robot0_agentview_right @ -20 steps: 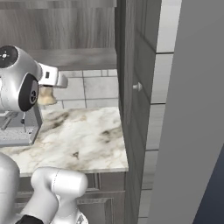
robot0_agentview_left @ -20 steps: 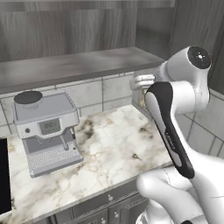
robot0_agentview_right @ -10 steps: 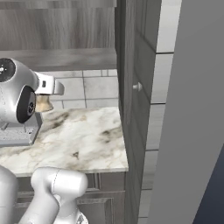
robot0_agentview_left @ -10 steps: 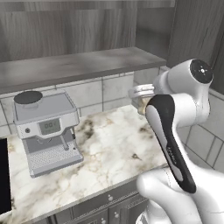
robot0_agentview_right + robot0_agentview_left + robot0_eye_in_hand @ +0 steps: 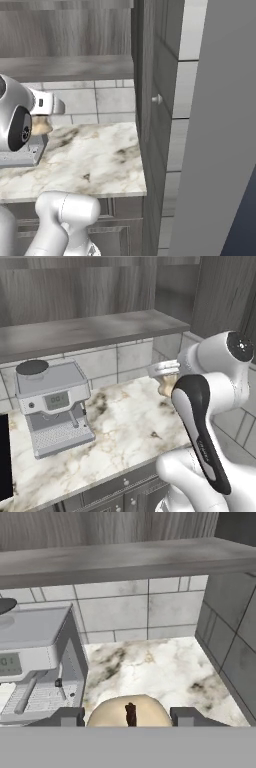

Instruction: Get the candle and the beer from the cabinet and move them to the dining counter.

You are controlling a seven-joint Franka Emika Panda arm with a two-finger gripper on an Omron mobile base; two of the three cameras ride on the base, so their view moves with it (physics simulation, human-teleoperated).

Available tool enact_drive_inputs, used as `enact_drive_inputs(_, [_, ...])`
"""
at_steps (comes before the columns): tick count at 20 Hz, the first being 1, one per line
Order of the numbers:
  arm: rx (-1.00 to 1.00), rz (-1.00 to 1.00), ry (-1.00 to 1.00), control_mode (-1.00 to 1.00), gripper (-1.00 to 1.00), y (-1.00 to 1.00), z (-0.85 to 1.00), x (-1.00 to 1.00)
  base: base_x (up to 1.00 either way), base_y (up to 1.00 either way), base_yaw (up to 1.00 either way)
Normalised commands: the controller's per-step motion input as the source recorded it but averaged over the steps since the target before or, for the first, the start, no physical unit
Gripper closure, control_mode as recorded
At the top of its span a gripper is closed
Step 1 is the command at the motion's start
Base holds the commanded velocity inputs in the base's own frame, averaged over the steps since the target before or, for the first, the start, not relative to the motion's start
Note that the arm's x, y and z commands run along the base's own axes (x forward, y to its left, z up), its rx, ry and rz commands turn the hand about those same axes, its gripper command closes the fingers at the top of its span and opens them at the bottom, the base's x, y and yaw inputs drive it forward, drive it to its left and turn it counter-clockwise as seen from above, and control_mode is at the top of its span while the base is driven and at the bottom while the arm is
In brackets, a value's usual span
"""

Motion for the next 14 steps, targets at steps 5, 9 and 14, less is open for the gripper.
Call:
enact_drive_inputs(5, [0.00,-0.11,0.00,-1.00,1.00,-0.01,0.00,-0.08,0.00,0.00,0.00])
enact_drive_inputs(9, [0.00,-0.11,0.00,-1.00,1.00,0.00,0.00,-0.02,0.00,0.00,0.00])
enact_drive_inputs(14, [0.00,-0.03,0.00,1.00,1.00,-0.01,0.00,-0.02,-0.16,-0.05,0.00])
